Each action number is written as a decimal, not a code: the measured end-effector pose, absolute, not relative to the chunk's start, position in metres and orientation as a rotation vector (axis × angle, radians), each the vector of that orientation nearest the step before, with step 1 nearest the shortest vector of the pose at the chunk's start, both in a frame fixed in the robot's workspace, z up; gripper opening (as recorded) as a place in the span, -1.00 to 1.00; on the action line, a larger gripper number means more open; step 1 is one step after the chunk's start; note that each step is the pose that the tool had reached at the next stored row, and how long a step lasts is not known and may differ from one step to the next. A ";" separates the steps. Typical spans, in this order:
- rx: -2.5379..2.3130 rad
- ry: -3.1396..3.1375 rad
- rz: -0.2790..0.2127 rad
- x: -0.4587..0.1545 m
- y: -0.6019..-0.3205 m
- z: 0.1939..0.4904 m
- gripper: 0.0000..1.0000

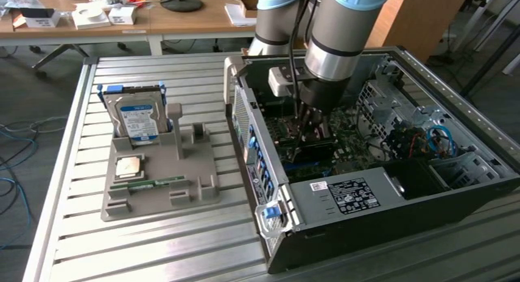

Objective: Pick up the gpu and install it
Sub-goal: 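Press down on the gpu until it lock into place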

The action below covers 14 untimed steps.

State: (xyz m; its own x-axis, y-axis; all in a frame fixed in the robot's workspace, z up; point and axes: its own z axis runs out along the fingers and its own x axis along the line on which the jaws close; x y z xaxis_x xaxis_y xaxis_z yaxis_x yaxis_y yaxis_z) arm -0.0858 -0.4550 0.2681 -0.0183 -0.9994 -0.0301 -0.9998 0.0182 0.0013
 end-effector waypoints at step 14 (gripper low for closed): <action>-2.186 2.226 0.035 -0.086 -0.453 0.267 -0.79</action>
State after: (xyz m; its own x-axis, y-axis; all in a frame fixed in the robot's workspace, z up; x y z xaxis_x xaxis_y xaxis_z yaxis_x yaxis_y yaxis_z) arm -0.0859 -0.4530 0.2668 -0.0183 -0.9994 -0.0309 -0.9998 0.0183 0.0013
